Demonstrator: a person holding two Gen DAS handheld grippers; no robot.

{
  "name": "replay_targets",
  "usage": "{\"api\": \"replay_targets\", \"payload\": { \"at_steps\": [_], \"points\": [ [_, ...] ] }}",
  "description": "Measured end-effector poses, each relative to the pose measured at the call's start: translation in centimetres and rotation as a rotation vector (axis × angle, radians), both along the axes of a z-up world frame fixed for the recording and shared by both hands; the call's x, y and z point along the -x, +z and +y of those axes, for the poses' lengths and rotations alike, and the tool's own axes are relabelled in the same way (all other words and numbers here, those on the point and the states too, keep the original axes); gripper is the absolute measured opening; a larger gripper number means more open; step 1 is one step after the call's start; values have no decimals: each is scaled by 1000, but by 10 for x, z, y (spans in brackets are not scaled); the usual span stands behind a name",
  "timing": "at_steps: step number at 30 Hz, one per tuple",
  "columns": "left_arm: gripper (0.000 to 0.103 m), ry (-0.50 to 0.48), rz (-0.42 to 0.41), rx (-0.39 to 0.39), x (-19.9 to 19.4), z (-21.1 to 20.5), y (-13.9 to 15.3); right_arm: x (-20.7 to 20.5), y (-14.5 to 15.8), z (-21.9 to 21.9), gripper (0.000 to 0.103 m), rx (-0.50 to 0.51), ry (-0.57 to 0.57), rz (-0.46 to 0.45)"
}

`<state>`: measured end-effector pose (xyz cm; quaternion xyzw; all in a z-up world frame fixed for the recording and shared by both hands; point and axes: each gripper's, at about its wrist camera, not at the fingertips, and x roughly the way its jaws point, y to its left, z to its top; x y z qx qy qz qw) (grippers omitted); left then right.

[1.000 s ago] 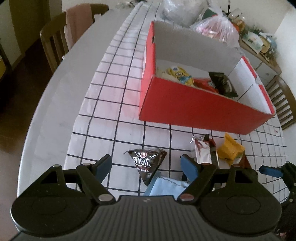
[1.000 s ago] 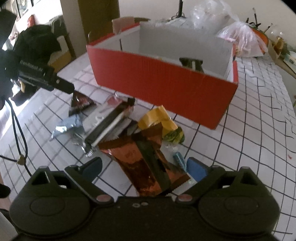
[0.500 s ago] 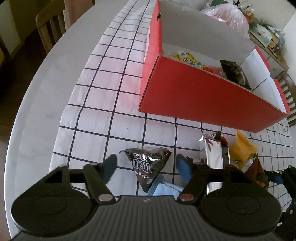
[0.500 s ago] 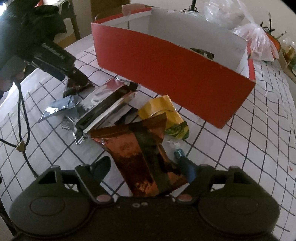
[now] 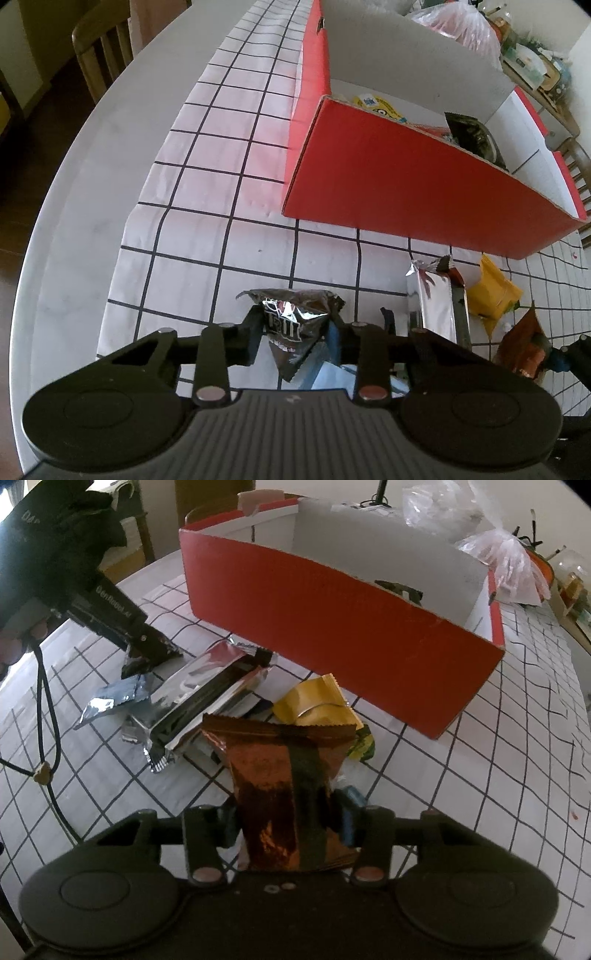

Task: Organize snacks
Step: 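Grasp the black triangular pouch with the left gripper while the right grasps the copper-brown bag, then carry the black pouch and copper bag with both grippers over the red box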

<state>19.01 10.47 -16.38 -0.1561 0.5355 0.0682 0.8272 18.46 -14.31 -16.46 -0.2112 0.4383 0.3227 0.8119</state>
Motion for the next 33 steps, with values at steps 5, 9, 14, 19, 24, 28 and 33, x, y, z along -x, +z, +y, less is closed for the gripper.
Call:
{"api": "replay_targets", "payload": {
  "at_steps": [5,9,14,19,24,28,33],
  "points": [
    [30,2,-12,2,6,3,1,4,7,-2,46,-21,-20,-7],
    [30,3,-26,9,12,7,6,8,14,-4,46,-48,-39,-8],
    [30,-7,-53,16,25,9,17,11,24,-7,46,-79,-66,-12],
    [30,-24,-83,6,39,8,31,15,36,-11,46,-118,-100,-10],
    [30,-35,-112,0,50,7,46,19,49,-12,46,-145,-128,-17],
    [30,-48,-147,-10,57,3,63,18,63,-13,46,-174,-162,-24],
    [30,-62,-196,-18,60,-3,86,14,83,-15,46,-220,-208,-34]
  ]
}}
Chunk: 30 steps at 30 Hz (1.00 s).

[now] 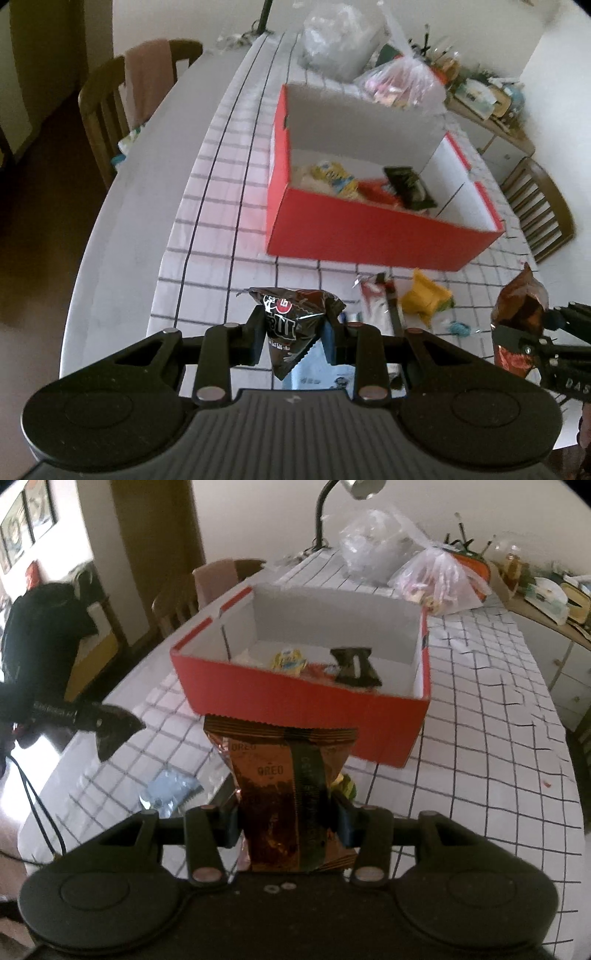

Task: Organize snacks
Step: 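Carry the black pouch and copper bag with both grippers over the red box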

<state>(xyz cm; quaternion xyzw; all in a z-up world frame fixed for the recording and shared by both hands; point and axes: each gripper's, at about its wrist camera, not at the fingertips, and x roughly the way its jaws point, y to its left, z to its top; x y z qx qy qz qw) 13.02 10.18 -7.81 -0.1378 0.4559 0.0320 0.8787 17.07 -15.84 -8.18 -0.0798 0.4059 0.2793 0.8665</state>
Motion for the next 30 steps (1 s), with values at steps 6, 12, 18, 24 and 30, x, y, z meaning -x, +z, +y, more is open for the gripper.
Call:
{"api": "replay_targets", "payload": {
  "at_steps": [6,12,18,24,30],
  "points": [
    [30,-33,-67,-17,-4,-12,28,-13,25,2,46,-43,-46,-25],
    [30,-68,-128,-44,-22,-24,53,-34,46,8,46,-64,-77,-67],
    [30,-83,-159,-71,-46,-33,67,-62,59,16,46,-74,-100,-102],
    [30,-83,-157,-94,-76,-36,69,-88,57,22,46,-72,-125,-102],
    [30,-72,-129,-115,-109,-34,62,-122,46,30,46,-45,-152,-71]
  ]
}}
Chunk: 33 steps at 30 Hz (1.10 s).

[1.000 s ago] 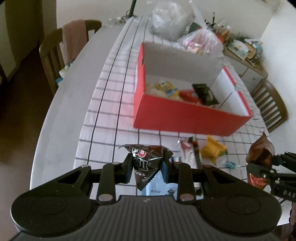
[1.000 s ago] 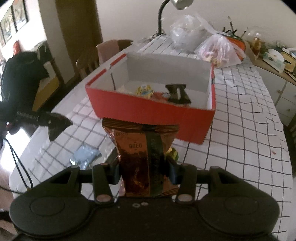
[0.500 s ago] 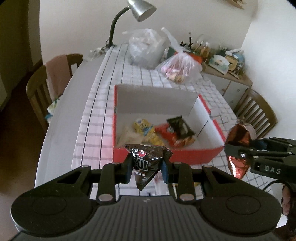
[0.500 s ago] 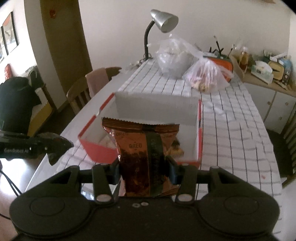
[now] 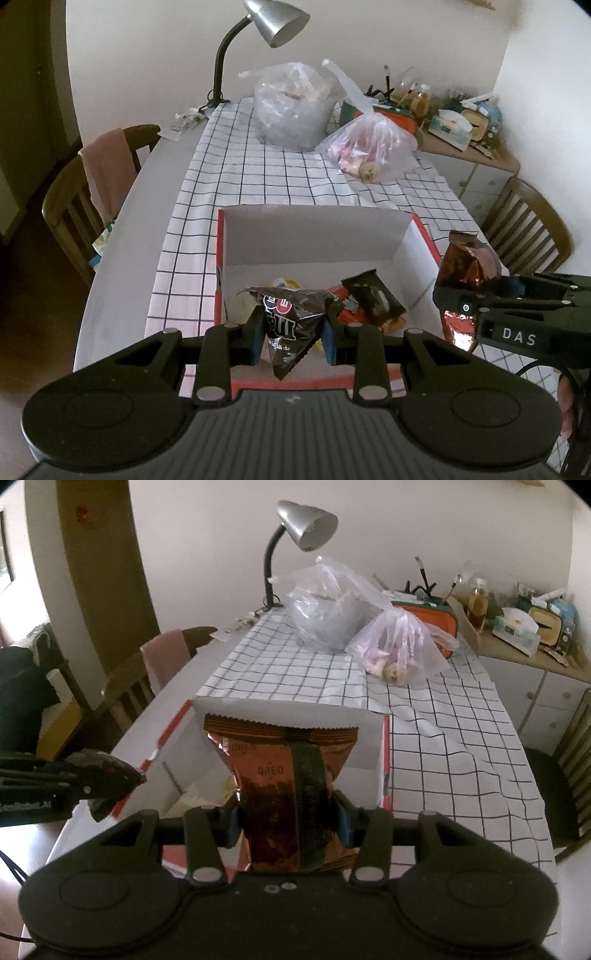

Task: Organize snacks
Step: 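Carry the black pouch and copper bag with both grippers over the red box, then open both grippers to drop the pouch and bag into the box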

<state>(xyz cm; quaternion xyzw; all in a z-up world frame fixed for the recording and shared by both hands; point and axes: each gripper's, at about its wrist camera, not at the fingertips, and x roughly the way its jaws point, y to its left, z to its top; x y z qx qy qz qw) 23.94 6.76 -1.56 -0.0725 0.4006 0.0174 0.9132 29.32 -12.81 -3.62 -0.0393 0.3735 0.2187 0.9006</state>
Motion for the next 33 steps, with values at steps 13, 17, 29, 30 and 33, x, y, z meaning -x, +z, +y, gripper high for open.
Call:
{"api": "replay_targets", "payload": {
  "at_steps": [13,17,29,30,33],
  "points": [
    [30,5,148,-27,-69,8,-41,-57,-44,18,46,86,-7,119],
    [30,6,190,-25,-82,9,-53,-65,-56,25,46,96,5,158],
    [30,-15,279,-54,-97,3,-82,-73,-78,41,46,138,45,205],
    [30,-14,282,-56,-97,3,-84,-74,-79,42,46,140,47,206],
    [30,-12,284,-56,-96,4,-86,-74,-80,43,46,140,51,208]
  ]
}}
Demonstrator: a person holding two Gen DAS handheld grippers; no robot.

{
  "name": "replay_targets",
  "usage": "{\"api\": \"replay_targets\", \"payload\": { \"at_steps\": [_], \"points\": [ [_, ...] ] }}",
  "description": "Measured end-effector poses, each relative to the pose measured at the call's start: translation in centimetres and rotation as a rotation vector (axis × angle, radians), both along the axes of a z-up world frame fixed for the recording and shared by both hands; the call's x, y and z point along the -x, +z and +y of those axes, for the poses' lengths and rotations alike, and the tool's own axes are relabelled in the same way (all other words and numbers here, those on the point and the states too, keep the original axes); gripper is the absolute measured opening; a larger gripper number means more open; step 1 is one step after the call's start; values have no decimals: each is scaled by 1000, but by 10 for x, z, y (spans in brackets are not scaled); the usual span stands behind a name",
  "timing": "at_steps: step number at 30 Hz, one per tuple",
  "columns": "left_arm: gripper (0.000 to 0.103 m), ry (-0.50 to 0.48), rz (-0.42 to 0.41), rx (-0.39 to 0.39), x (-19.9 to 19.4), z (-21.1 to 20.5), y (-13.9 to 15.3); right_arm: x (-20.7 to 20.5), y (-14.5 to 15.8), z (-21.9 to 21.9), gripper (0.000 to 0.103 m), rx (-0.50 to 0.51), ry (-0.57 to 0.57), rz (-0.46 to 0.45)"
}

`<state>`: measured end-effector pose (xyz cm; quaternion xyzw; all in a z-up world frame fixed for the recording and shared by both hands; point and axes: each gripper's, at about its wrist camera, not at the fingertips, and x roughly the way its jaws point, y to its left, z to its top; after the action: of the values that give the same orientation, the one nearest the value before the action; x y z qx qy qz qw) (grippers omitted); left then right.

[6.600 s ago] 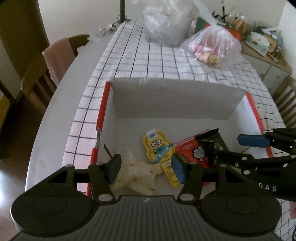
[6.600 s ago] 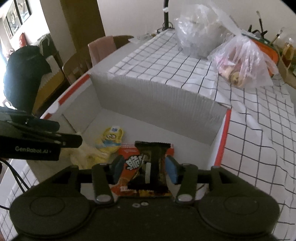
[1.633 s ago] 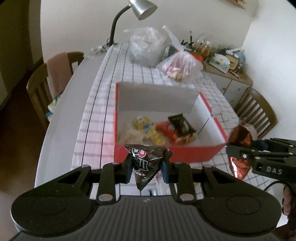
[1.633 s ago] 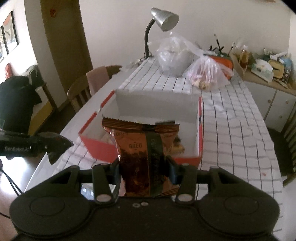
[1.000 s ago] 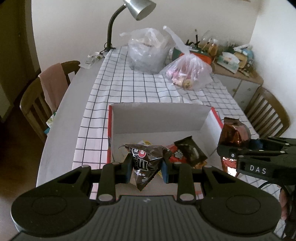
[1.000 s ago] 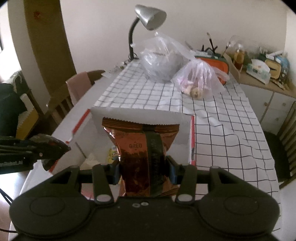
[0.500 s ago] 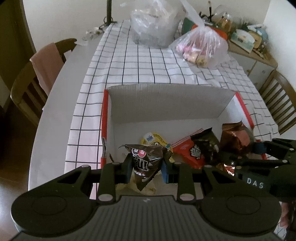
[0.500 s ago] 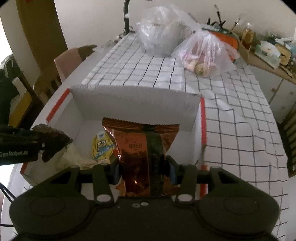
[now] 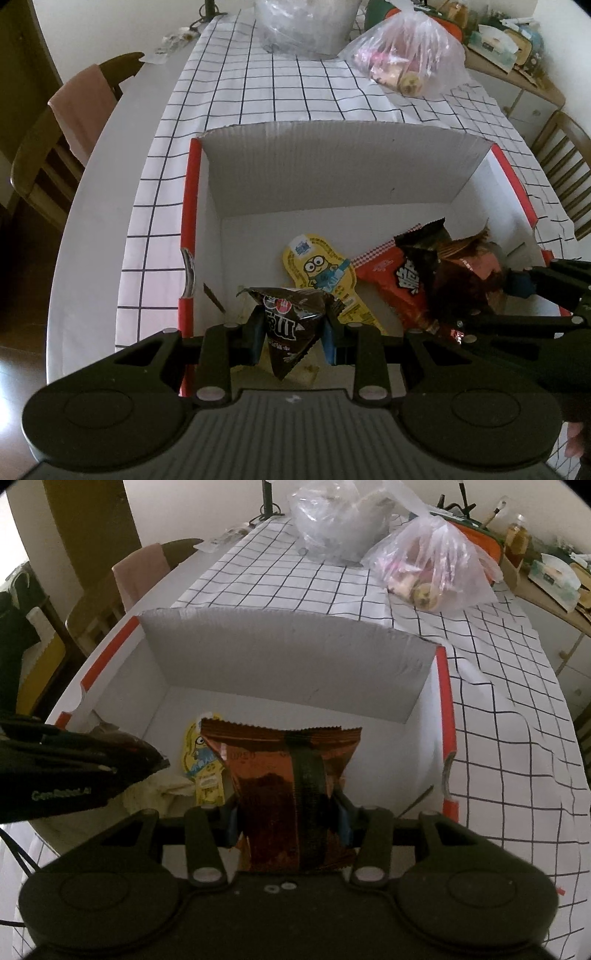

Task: Organize snacks
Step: 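Open both grippers to drop the pouch and bag into the box, then move both grippers back toward the remaining snacks beside the box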

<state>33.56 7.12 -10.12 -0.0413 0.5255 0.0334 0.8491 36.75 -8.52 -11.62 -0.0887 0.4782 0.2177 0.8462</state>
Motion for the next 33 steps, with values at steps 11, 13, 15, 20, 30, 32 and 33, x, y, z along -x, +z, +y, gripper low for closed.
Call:
{"api": "replay_targets", "payload": {
  "at_steps": [11,13,15,20,30,32,33],
  "points": [
    [39,-14,-19,11,7,-3,6,8,-1,-4,53,-9,1,1],
    [51,-15,-35,13,11,-5,10,10,2,-7,62,-24,-4,-6],
    [54,-23,-53,22,15,-6,14,13,6,-8,63,-37,-8,-11],
    [57,-34,-90,26,26,-10,26,25,15,-14,66,-65,-13,-28],
    [65,-47,-180,24,57,-13,50,54,42,-38,85,-142,-24,-103],
    [68,-53,-199,26,64,-14,56,62,48,-43,88,-157,-25,-121],
    [68,-58,-209,25,68,-15,59,65,50,-45,90,-164,-26,-129]
  ]
}}
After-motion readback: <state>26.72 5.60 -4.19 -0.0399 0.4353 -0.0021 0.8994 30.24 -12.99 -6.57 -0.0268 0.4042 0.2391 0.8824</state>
